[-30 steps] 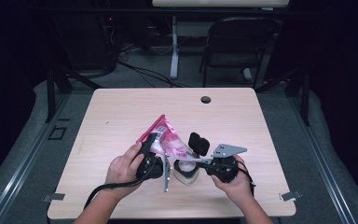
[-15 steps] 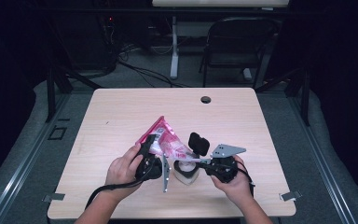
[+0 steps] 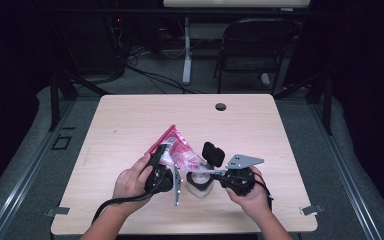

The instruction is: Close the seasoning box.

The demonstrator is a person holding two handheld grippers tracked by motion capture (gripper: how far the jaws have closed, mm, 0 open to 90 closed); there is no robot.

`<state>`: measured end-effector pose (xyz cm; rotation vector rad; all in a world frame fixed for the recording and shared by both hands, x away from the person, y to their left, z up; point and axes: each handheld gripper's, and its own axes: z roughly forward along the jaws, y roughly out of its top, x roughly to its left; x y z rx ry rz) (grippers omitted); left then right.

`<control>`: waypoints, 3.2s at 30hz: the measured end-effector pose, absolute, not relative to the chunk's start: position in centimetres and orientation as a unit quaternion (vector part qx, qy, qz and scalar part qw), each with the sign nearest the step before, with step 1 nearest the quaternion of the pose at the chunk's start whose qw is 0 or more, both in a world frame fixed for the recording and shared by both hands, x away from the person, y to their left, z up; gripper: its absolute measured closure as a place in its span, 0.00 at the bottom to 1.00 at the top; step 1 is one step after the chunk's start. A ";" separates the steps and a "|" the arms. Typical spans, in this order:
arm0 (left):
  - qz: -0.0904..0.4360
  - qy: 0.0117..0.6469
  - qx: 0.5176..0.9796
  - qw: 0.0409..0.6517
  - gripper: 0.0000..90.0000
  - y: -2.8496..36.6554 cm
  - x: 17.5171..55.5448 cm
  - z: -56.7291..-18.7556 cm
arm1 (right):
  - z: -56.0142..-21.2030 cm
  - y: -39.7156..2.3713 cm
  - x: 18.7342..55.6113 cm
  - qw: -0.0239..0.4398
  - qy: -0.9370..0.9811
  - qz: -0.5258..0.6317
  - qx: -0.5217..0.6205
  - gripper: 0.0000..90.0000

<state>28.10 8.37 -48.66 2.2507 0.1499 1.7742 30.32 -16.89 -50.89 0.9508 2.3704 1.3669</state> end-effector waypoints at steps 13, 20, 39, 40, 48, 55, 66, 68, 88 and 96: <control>0.608 0.057 0.781 0.135 0.77 8.5 28.1 -48.7 | -50.7 -16.8 30.2 0.126 0.811 0.469 0.325 1.00; 0.598 0.068 0.786 0.141 0.77 8.8 28.0 -49.1 | -50.7 -16.7 30.2 0.126 0.812 0.470 0.323 1.00; 0.566 0.101 0.802 0.158 0.78 9.7 28.1 -50.5 | -50.8 -16.4 30.2 0.126 0.812 0.469 0.323 1.00; 0.566 0.101 0.802 0.158 0.78 9.7 28.1 -50.5 | -50.8 -16.4 30.2 0.126 0.812 0.469 0.323 1.00; 0.556 0.113 0.806 0.168 0.78 9.8 28.3 -50.8 | -50.8 -16.3 30.2 0.127 0.812 0.470 0.321 1.00; 0.539 0.126 0.813 0.179 0.78 10.0 28.5 -51.3 | -50.8 -16.2 30.1 0.128 0.812 0.470 0.321 1.00; 0.520 0.145 0.819 0.193 0.79 10.2 28.7 -51.9 | -50.8 -16.1 30.1 0.128 0.811 0.471 0.321 0.99; 0.517 0.149 0.820 0.195 0.79 10.2 28.7 -52.0 | -50.8 -16.0 30.1 0.129 0.810 0.474 0.322 0.99; 0.480 0.182 0.827 0.230 0.80 11.0 29.3 -52.7 | -50.3 -16.0 30.0 0.115 0.795 0.503 0.319 0.81; 0.460 0.188 0.833 0.242 0.80 11.2 29.5 -52.9 | -50.3 -15.8 29.9 0.117 0.793 0.505 0.320 0.73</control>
